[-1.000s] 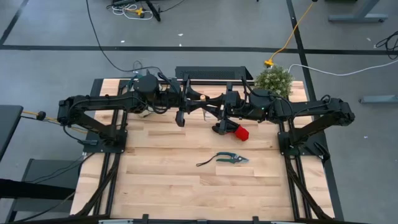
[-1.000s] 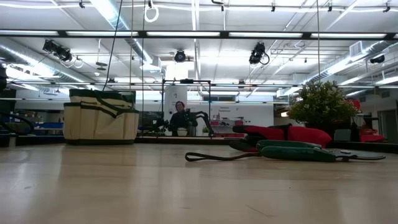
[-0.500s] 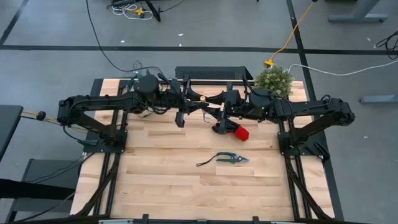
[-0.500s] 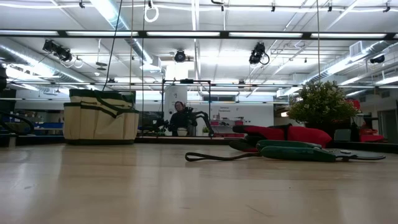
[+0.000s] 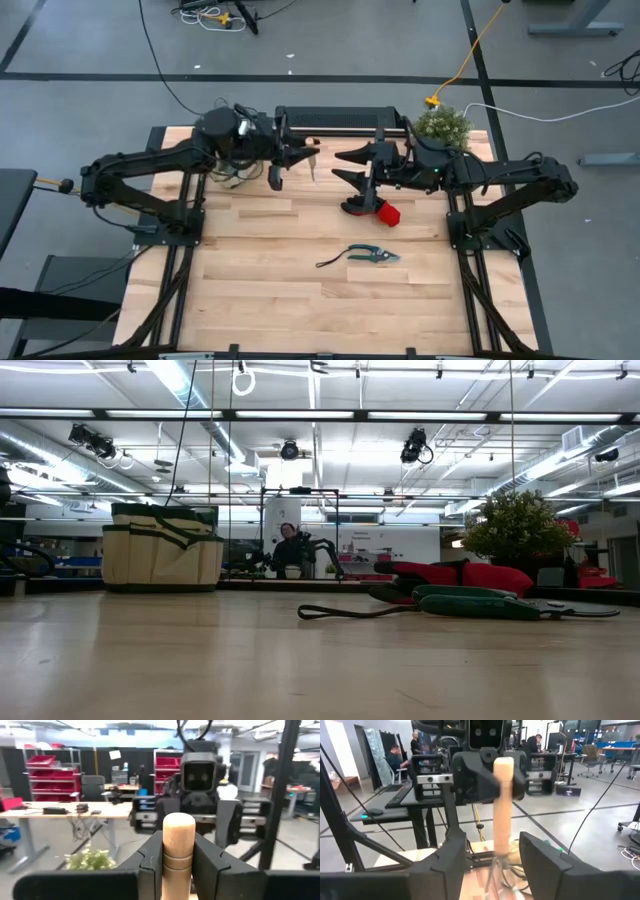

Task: Pick & Place Garden tools in Gardening bag
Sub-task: Put the brown hand rake into the gardening bag

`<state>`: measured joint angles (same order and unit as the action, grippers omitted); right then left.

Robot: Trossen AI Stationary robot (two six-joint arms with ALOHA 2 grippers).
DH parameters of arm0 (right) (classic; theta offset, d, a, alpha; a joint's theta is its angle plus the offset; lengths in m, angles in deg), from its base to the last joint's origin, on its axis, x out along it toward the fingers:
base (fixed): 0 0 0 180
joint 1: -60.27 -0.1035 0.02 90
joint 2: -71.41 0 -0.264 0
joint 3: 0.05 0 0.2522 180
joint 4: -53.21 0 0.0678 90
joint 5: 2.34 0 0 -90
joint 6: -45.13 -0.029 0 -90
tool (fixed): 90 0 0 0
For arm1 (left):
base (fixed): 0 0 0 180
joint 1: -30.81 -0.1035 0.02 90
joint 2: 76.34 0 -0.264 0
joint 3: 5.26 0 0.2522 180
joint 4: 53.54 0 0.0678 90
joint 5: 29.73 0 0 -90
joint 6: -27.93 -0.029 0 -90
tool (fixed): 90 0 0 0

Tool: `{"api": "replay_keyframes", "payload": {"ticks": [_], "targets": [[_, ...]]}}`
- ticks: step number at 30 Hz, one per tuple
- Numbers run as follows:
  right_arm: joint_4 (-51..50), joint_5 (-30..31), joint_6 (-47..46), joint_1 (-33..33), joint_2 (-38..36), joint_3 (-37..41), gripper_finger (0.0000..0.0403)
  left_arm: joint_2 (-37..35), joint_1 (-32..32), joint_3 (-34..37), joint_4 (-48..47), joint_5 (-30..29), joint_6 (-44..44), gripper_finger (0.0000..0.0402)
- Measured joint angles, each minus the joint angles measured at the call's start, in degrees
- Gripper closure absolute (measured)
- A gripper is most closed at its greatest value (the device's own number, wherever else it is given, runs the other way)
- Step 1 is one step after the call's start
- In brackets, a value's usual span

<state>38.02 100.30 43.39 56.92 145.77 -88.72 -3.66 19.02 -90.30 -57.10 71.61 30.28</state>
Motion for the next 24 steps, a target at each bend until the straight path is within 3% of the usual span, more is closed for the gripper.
{"api": "replay_keyframes", "payload": {"ticks": [5, 16, 24], "targets": [[-0.8, -0.2, 0.6, 0.0, -0.1, 0.0, 0.0262, -1.1, -1.2, 0.1, -1.8, -0.1, -0.1, 0.0324], [-8.6, -0.3, 0.6, -0.1, 0.1, 0.0, 0.0394, -1.3, -1.5, 0.1, -4.0, 0.5, 1.8, 0.0324], [-11.3, -1.6, 2.4, -0.1, -1.1, 0.1, 0.0401, -6.2, -1.6, 6.8, -4.7, -1.7, 3.5, 0.0324]]}}
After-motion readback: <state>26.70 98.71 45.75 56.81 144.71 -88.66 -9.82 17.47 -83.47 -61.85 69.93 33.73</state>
